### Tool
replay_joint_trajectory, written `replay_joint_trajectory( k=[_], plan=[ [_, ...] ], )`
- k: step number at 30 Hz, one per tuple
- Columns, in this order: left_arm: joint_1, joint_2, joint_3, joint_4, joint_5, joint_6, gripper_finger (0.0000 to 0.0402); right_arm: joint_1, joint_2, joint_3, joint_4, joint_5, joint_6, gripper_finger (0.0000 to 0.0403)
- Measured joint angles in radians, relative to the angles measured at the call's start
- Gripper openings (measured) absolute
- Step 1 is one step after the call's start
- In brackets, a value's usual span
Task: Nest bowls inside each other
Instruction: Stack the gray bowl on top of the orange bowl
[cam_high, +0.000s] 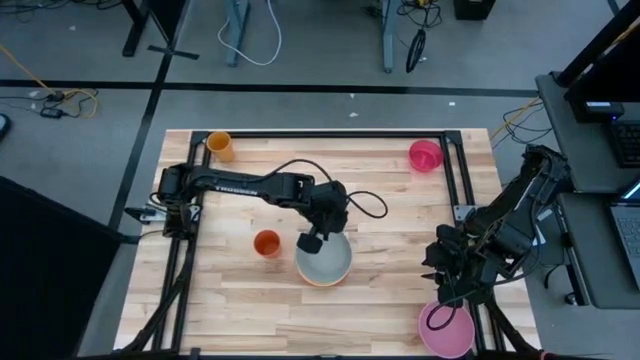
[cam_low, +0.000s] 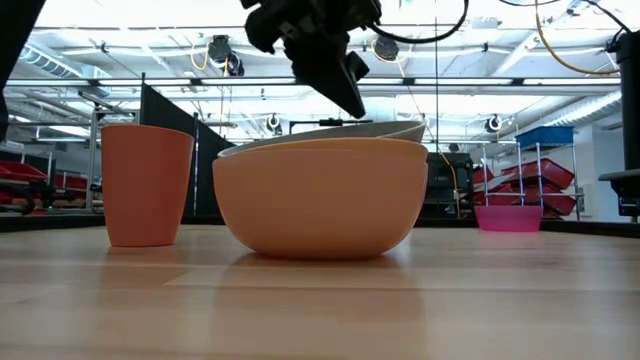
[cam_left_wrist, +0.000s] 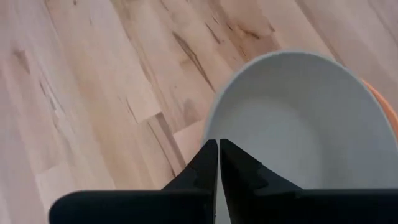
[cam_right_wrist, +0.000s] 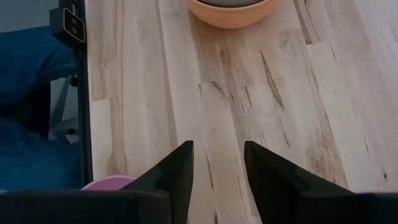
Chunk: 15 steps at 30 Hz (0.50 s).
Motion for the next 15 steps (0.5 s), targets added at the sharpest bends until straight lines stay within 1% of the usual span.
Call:
replay_joint_trajectory(
  k=[3, 5, 12, 15],
  plan=[
    [0.02, 0.026, 0.0, 0.031, 0.054, 0.012, 0.0003, 0.0, 0.0, 0.0, 0.0, 0.0, 0.0, 0.0128],
    [0.03, 0.046, 0.0, 0.023, 0.073, 0.013, 0.0003, 0.0, 0.0, 0.0, 0.002, 0.0, 0.0, 0.0128],
    [0.034, 0.071, 0.001, 0.02, 0.076, 0.032, 0.0003, 0.0, 0.0, 0.0, 0.0, 0.0, 0.0, 0.0128],
    [0.034, 0.042, 0.016, -0.017, 0.054, 0.03, 0.0003, 0.0, 0.0, 0.0, -0.011, 0.002, 0.002, 0.0128]
  ],
)
